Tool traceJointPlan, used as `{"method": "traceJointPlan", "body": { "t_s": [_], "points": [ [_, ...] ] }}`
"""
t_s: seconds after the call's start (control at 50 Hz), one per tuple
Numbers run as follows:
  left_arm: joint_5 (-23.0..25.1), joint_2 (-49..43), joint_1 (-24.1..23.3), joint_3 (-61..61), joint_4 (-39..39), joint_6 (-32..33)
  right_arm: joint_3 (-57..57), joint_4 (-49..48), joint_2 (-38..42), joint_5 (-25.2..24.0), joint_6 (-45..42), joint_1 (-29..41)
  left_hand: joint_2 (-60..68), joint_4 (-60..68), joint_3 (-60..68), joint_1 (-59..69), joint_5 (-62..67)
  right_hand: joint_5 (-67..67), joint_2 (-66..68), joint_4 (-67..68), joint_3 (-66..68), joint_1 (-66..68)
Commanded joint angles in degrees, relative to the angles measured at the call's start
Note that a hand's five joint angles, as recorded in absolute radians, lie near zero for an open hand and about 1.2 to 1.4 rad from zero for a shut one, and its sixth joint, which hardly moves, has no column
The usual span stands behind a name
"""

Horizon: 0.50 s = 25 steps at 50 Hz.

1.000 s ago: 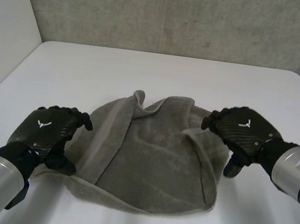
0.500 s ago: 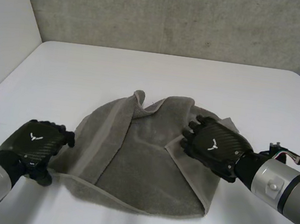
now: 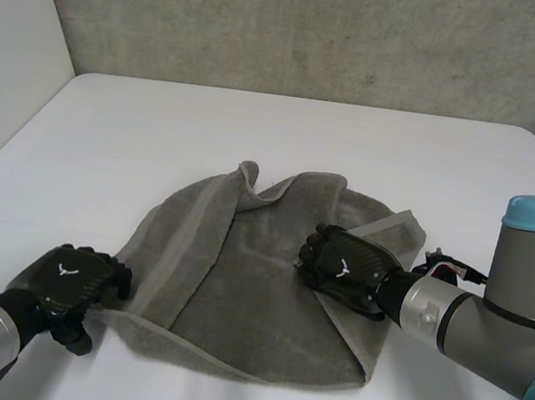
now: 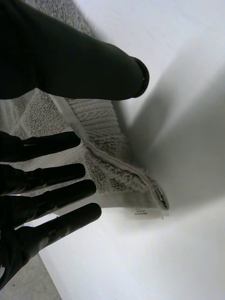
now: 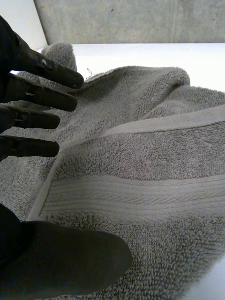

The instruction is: Fold the towel.

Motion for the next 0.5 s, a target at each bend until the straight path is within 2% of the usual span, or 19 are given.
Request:
{"method": "traceJointPlan", "body": {
  "t_s": [0.02, 0.18, 0.22, 0.24, 0.28, 0.3, 0.32, 0.34, 0.36, 0.38, 0.4, 0.44, 0.5],
  "points": [
    [0.0, -1.4, 0.0, 0.0, 1.6, 0.0, -1.3, 0.1, 2.5, -0.4, -0.7, 0.4, 11.2, 11.3, 11.2, 11.2, 11.3, 0.6, -2.6, -1.0, -1.6, -1.0],
    [-0.1, -4.1, 0.0, 0.1, 4.1, 0.0, -2.5, -0.1, 4.3, -0.4, -0.8, 0.9, 19.3, 19.4, 19.3, 19.3, 19.4, 1.8, -1.4, 0.1, -0.4, 0.2],
    [-0.2, -4.7, 0.1, 0.1, 4.2, 0.0, -3.0, -0.3, 4.7, -0.4, -0.8, 0.9, 21.3, 21.4, 21.4, 21.3, 21.4, 11.4, 8.1, 9.7, 9.1, 9.7],
    [-0.2, -5.0, 0.0, 0.1, 4.3, 0.0, -3.0, -0.3, 4.7, -0.4, -0.8, 0.9, 24.0, 24.1, 24.0, 24.0, 24.1, 11.4, 8.2, 9.7, 9.2, 9.8],
    [-0.3, -5.4, 0.0, 0.2, 4.3, 0.0, -4.0, -0.5, 4.9, 0.5, -0.6, 0.9, 26.2, 26.3, 26.2, 26.2, 26.3, 34.5, 31.3, 32.8, 32.3, 32.9],
    [-0.3, -5.5, 0.0, 0.4, 4.3, 0.0, -4.0, -0.5, 4.9, 0.5, -0.6, 0.9, 27.9, 28.0, 27.9, 27.9, 28.0, 34.6, 31.4, 32.9, 32.4, 33.0],
    [-0.3, -5.5, 0.0, 0.4, 4.3, 0.0, -5.2, -0.5, 4.9, 0.9, -0.4, 0.9, 27.9, 28.0, 27.9, 27.9, 28.0, 48.1, 44.9, 46.4, 45.9, 46.5],
    [-0.4, -5.5, 0.0, 0.5, 4.3, 0.0, -5.2, -0.5, 4.9, 0.9, -0.4, 0.9, 31.6, 31.7, 31.6, 31.5, 31.7, 48.3, 45.0, 46.6, 46.0, 46.6],
    [-0.3, -5.5, 0.0, 0.7, 4.3, -0.1, -6.2, -0.5, 4.7, 1.1, 0.3, 0.8, 38.3, 38.4, 38.3, 38.2, 38.3, 60.4, 57.2, 58.7, 58.2, 58.8],
    [-0.3, -5.5, 0.0, 0.7, 4.3, -0.1, -7.3, -0.5, 4.4, 2.4, 1.2, 0.6, 38.3, 38.4, 38.3, 38.3, 38.4, 60.8, 57.6, 59.1, 58.6, 59.2],
    [-0.3, -5.4, 0.0, 0.9, 4.4, -0.4, -7.3, -0.5, 4.4, 2.5, 1.2, 0.6, 44.1, 44.2, 44.1, 44.1, 44.2, 60.8, 57.6, 59.1, 58.6, 59.2],
    [-0.4, -5.2, 0.0, 1.4, 4.6, -0.6, -9.6, -0.9, 2.9, 6.6, 5.3, -0.1, 44.2, 44.3, 44.2, 44.2, 44.3, 60.8, 57.6, 59.1, 58.6, 59.2],
    [-0.4, -5.0, -0.1, 2.3, 5.1, -0.8, -10.6, -1.5, 1.7, 8.2, 8.3, -0.4, 44.2, 44.3, 44.2, 44.2, 44.3, 60.8, 57.6, 59.1, 58.6, 59.2]
  ]
}}
